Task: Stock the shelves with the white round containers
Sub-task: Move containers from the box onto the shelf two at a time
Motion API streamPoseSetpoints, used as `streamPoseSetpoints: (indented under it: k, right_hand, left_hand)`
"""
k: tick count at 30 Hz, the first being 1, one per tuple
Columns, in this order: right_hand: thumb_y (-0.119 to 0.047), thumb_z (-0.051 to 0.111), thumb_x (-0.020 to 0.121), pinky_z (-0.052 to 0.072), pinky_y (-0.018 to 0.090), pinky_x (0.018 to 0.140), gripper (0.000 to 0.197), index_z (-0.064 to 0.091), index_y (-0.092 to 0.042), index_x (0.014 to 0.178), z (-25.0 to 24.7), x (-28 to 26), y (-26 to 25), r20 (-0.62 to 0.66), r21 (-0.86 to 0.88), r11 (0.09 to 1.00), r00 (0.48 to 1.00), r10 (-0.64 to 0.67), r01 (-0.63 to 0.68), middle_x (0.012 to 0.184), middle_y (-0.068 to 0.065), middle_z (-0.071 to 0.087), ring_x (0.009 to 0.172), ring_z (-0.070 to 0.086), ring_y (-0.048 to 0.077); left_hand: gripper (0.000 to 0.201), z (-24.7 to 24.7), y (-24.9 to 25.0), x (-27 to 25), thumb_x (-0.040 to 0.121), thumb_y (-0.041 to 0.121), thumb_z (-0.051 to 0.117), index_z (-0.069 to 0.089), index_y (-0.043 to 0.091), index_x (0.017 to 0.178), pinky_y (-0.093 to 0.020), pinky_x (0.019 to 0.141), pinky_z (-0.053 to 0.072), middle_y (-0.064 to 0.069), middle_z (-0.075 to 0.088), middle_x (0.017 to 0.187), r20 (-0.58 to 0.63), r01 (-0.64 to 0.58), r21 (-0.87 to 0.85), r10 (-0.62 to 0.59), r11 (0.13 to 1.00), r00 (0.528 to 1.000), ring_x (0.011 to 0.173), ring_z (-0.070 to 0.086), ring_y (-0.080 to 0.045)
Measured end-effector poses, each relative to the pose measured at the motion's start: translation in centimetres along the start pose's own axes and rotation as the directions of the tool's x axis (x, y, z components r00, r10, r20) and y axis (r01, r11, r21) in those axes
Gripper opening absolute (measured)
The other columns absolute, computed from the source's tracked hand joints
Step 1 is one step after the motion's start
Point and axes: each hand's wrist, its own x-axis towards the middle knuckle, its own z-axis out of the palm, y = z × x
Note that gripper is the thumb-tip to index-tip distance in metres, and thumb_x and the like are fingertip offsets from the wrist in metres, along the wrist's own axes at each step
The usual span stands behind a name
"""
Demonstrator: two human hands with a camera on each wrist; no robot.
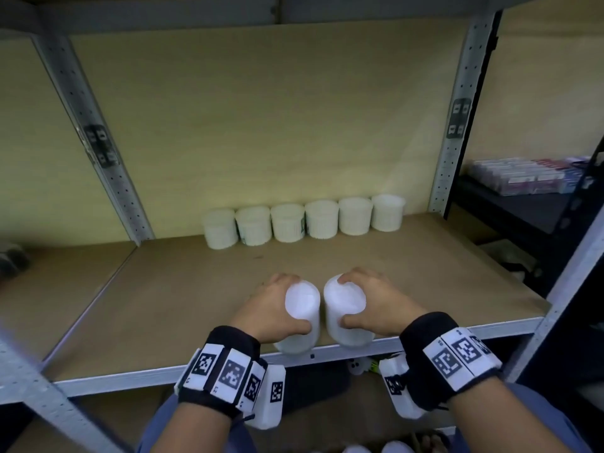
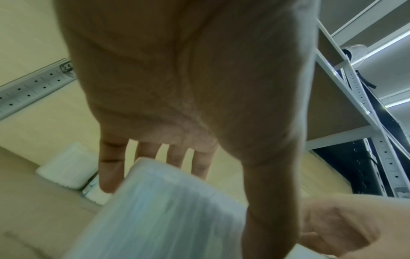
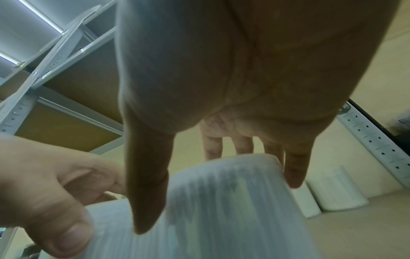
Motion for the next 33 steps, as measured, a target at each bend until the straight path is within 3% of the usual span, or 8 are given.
streamPoseSetpoints:
  k: [3,6,9,12,18,24,33]
  right_hand:
    - [-0.044,0.077,0.069,0.025,0.040,0.116,0.080,0.039,-0.035,0.139,-0.4,-0.9,-0.2,-0.009,-0.051,0.999,1.000,-0.017,0.016,0.153,-0.007,0.022,0.141,0.017,0.020]
    - [-0.041,0.072,0.075,0.029,0.033,0.111,0.064,0.046,-0.034,0.133,-0.8,-1.9,-0.7,-0.046,-0.089,0.995,0.998,-0.052,0.047,0.139,-0.008,0.036,0.131,0.027,0.016]
    - [-0.033,0.065,0.084,0.034,0.030,0.108,0.045,0.054,-0.029,0.127,-1.0,-2.6,-1.1,-0.033,-0.142,0.987,0.997,-0.074,0.069,0.133,-0.005,0.046,0.126,0.036,0.016]
    - [-0.026,0.060,0.089,0.036,0.030,0.108,0.036,0.057,-0.026,0.125,-0.9,-2.9,-1.1,-0.041,-0.156,0.985,0.995,-0.087,0.080,0.134,-0.004,0.049,0.128,0.039,0.015]
    - [-0.022,0.061,0.089,0.038,0.026,0.102,0.033,0.061,-0.025,0.122,-1.0,-2.6,-1.1,-0.060,-0.145,0.986,0.994,-0.092,0.082,0.131,-0.004,0.052,0.125,0.044,0.014]
    - [-0.022,0.062,0.087,0.042,0.026,0.101,0.032,0.062,-0.028,0.118,-1.1,-1.4,0.5,-0.086,-0.093,0.996,0.996,-0.019,0.011,0.133,-0.003,0.052,0.122,0.051,0.014]
    - [-0.017,0.060,0.088,0.047,0.030,0.098,0.032,0.064,-0.024,0.119,-3.7,1.5,4.8,-0.153,-0.101,0.985,0.980,0.126,-0.142,0.134,0.002,0.056,0.120,0.056,0.019]
  left_hand:
    - [0.087,-0.4,0.0,-0.5,0.067,0.046,0.076,0.033,0.032,0.141,-0.042,0.110,0.033,0.012,0.033,0.142,-0.006,-0.037,0.039,0.037,0.999,0.999,0.131,0.034,-0.018]
    - [0.065,-0.9,0.3,-1.5,0.075,0.047,0.070,0.043,0.034,0.132,-0.037,0.111,0.027,0.014,0.037,0.136,-0.062,-0.076,0.079,0.081,0.994,0.995,0.129,0.032,-0.014]
    - [0.039,-0.9,0.4,-2.3,0.083,0.038,0.064,0.054,0.032,0.120,-0.026,0.100,0.035,0.012,0.047,0.128,-0.055,-0.087,0.092,0.092,0.992,0.994,0.124,0.040,-0.011]
    - [0.029,-0.6,0.4,-2.5,0.086,0.028,0.060,0.059,0.030,0.115,-0.020,0.092,0.035,0.010,0.052,0.128,-0.073,-0.090,0.104,0.098,0.991,0.993,0.122,0.044,-0.010]
    - [0.030,-0.1,0.9,-2.2,0.088,0.022,0.058,0.060,0.028,0.117,-0.020,0.094,0.036,0.009,0.053,0.132,-0.111,-0.094,0.100,0.105,0.991,0.988,0.125,0.044,-0.011]
    - [0.030,0.5,1.8,-0.9,0.092,0.021,0.056,0.058,0.027,0.121,-0.014,0.091,0.028,0.011,0.050,0.137,-0.123,-0.140,0.094,0.151,0.986,0.981,0.128,0.041,-0.009]
    - [0.031,2.3,5.6,5.5,0.092,0.018,0.055,0.060,0.020,0.122,-0.025,0.100,0.037,0.001,0.052,0.138,-0.091,-0.206,0.090,0.215,0.974,0.972,0.127,0.047,-0.017]
